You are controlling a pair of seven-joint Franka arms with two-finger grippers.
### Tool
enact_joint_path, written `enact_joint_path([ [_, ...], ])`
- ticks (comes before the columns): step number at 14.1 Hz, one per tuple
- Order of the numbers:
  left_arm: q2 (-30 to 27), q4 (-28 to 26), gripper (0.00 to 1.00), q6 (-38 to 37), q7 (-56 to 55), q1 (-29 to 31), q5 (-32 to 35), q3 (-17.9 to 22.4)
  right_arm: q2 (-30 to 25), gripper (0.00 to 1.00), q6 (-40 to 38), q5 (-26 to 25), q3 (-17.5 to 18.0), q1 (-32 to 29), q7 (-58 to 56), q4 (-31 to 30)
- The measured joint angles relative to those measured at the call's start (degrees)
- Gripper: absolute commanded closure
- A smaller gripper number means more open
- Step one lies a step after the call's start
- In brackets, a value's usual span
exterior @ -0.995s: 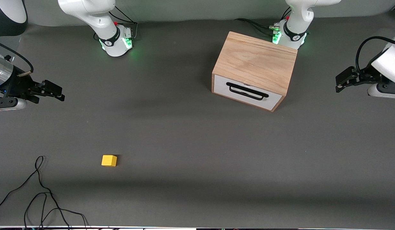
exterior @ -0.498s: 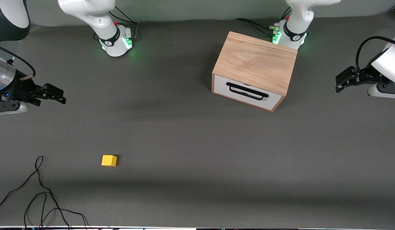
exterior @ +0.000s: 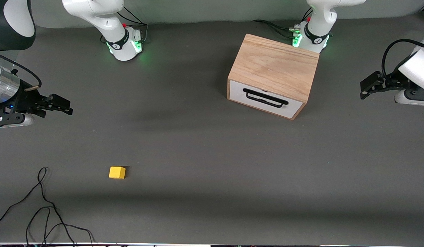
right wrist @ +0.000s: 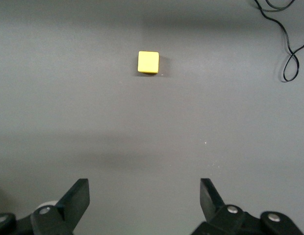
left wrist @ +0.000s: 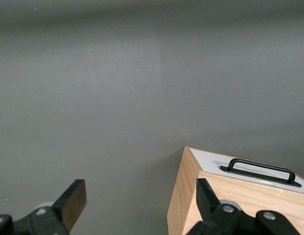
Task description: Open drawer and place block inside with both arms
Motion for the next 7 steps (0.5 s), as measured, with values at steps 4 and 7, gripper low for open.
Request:
enact_joint_path([
  [4,0.0,0.0,0.00,0.1,-2.5,0.0,0.0,0.0,2.2,0.00,0.7,0.0,0.0,0.0,0.0,1.1],
  [7,0.5,-0.2,0.00,0.5,-10.4,-0.6,-0.2,-0.3,3.9,0.00,0.7,0.3,-0.1,0.0,0.1,2.6],
])
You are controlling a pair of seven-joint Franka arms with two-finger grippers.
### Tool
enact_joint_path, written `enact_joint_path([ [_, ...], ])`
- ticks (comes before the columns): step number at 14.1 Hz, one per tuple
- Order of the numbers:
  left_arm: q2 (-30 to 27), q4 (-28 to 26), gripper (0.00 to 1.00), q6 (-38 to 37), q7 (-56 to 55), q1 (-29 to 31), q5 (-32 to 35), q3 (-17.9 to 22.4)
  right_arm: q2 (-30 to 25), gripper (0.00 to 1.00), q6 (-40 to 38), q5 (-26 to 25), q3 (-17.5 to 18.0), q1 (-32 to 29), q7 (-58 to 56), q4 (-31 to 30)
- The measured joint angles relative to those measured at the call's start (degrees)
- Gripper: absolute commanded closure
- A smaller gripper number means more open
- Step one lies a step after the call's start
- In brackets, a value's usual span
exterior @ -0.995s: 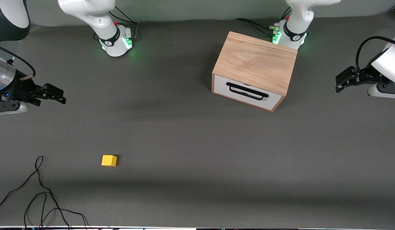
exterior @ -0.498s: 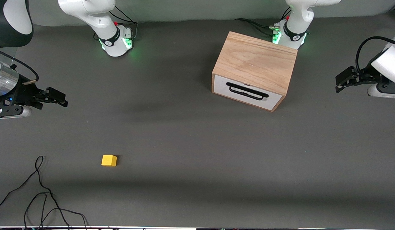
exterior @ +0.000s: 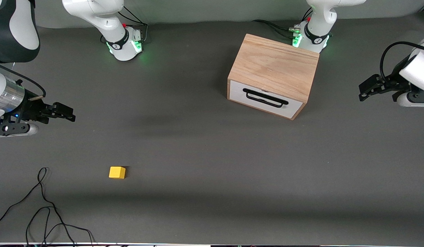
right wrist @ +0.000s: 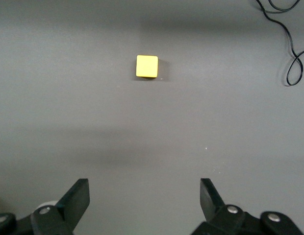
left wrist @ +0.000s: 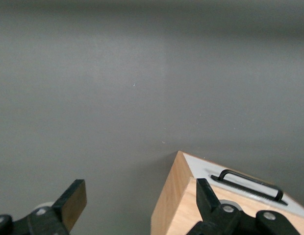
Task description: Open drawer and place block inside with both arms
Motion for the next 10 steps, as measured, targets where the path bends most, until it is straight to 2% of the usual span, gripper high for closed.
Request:
enact_joint_path([
  [4,2.6,-0.3,0.00,2.3,-16.2,-3.8,-0.2,-0.9,0.7,0.00,0.0,0.5,-0.1,-0.1,0.1,0.2],
  [10,9.0,-0.8,0.00,4.0,-56.6,-10.7,-0.2,-1.2,1.7,0.00,0.0,0.7,-0.1,-0.1,0.1,0.4],
])
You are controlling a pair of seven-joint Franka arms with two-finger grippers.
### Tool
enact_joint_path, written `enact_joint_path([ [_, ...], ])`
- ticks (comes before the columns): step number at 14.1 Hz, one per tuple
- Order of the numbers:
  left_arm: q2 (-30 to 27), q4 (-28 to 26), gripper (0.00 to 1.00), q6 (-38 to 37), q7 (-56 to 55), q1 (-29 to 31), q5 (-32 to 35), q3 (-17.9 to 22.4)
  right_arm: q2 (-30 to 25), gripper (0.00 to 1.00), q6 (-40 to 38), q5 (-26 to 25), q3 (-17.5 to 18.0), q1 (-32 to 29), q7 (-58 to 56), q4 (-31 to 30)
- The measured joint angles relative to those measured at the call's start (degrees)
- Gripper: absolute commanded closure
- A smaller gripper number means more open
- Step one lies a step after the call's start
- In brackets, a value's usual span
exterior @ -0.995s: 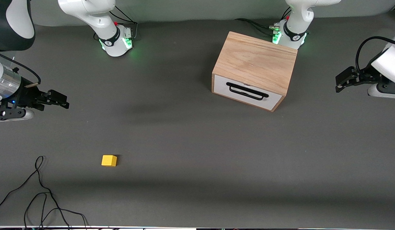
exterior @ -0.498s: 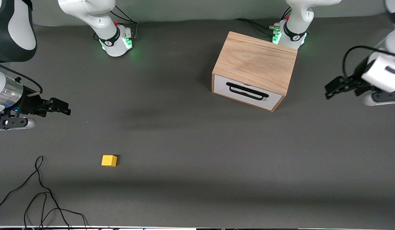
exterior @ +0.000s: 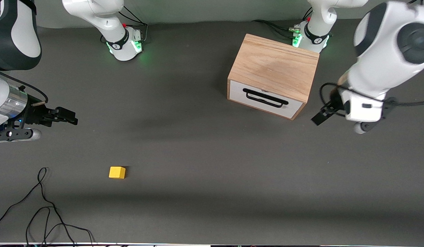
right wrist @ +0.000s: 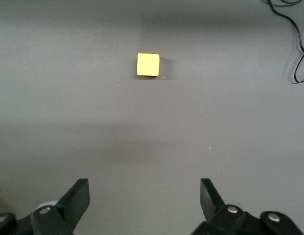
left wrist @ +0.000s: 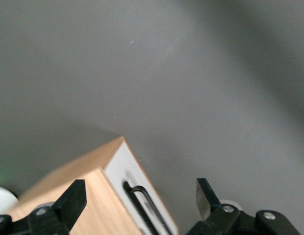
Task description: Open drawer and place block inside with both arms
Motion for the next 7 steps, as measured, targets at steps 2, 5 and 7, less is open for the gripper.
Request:
enact_joint_path([
  [2,2.7,-0.2,0.00,0.1,-8.6,-1.6,0.0,-0.1,0.7,0.00,0.0,0.0,0.0,0.0,0.0,0.0],
  [5,7.7,-0.6,0.00,0.3,-22.4,-5.1,0.0,-0.1,1.6,0.00,0.0,0.0,0.0,0.0,0.1,0.0],
  [7,11.5,-0.6,0.00,1.1,-27.7,-6.9,0.0,-0.1,1.9,0.00,0.0,0.0,0.0,0.0,0.1,0.0],
])
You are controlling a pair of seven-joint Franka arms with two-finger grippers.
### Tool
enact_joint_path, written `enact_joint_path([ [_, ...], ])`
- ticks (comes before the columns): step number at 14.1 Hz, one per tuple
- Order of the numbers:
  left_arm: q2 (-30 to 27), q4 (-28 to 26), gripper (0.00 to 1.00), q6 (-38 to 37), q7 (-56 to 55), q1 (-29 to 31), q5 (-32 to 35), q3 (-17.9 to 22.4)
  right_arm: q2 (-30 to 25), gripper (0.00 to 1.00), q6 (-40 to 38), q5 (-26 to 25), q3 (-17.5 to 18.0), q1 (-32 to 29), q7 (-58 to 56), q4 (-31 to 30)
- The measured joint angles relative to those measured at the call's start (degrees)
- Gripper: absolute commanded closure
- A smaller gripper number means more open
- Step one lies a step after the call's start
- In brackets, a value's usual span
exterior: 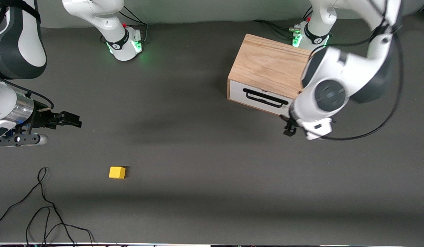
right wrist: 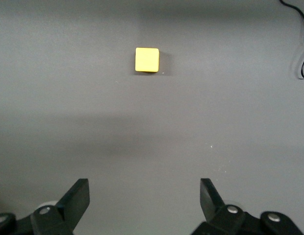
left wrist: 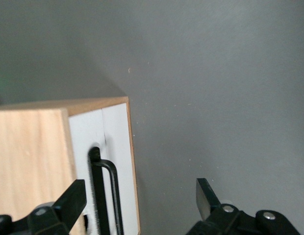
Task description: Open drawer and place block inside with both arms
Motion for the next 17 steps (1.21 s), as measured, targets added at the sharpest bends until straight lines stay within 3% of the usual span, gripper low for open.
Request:
enact_joint_path([
  [4,4.3,0.0,0.00,-0.2,-2.1,-1.0,0.0,0.0,0.9,0.00,0.3,0.0,0.0,0.0,0.0,0.2],
  [17,10.6,0.0,0.00,-4.4,-3.7,-6.7,-1.7,-0.7,4.5,0.00,4.4,0.0,0.1,0.1,0.1,0.5],
])
